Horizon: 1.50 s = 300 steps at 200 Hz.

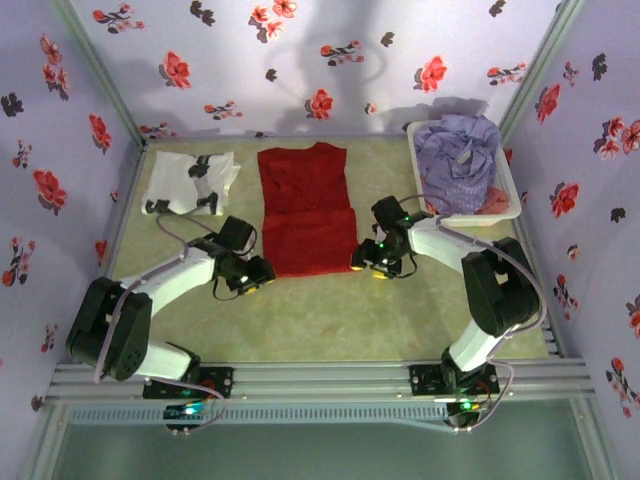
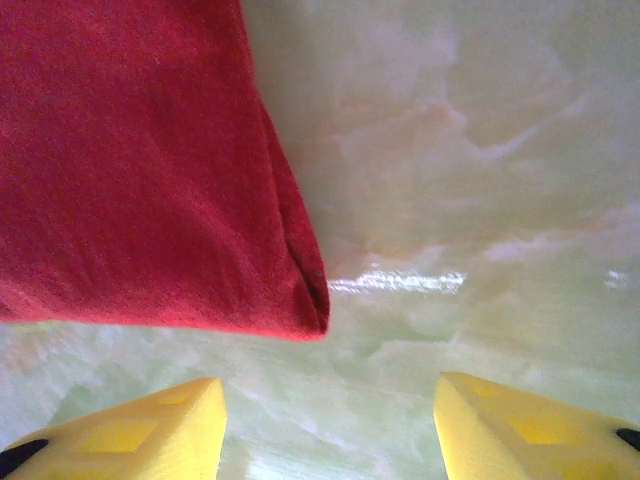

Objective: Fold and stack the t-shirts

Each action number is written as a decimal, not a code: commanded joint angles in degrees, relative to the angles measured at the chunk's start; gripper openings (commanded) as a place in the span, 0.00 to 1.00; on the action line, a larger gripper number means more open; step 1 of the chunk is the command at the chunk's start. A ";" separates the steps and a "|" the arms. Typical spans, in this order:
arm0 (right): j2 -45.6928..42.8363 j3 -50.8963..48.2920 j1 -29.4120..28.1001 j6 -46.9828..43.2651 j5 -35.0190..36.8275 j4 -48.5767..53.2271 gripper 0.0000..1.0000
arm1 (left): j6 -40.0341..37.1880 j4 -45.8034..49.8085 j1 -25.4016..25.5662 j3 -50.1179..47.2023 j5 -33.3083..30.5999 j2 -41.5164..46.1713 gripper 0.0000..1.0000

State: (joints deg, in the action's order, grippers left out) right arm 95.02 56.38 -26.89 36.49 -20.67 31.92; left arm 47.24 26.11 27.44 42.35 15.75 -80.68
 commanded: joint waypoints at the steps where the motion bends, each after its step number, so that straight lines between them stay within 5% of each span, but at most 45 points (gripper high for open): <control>1: 0.16 -0.90 0.00 2.10 -0.86 -3.93 0.58 | 4.02 -7.89 -0.06 -1.51 2.21 0.67 0.46; 91: 4.77 0.38 0.00 3.71 -1.72 -9.32 0.47 | 4.18 -13.29 -0.71 -0.57 -2.00 -6.95 0.30; 155: 5.60 0.66 -0.02 3.76 -2.09 -9.33 0.44 | 0.22 -5.11 -0.69 0.02 -8.01 -1.39 0.44; 251: 6.05 1.21 -0.07 3.76 -1.81 -9.15 0.19 | 0.32 -8.18 -1.16 -1.21 -6.44 -5.18 0.36; 300: 5.79 0.75 -0.07 3.86 -2.19 -9.41 0.09 | 5.64 -20.14 -1.16 -4.76 0.62 -9.50 0.30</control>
State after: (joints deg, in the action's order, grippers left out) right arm 100.31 56.31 -26.89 40.16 -22.52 22.48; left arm 49.98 13.26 26.22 39.77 12.38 -86.94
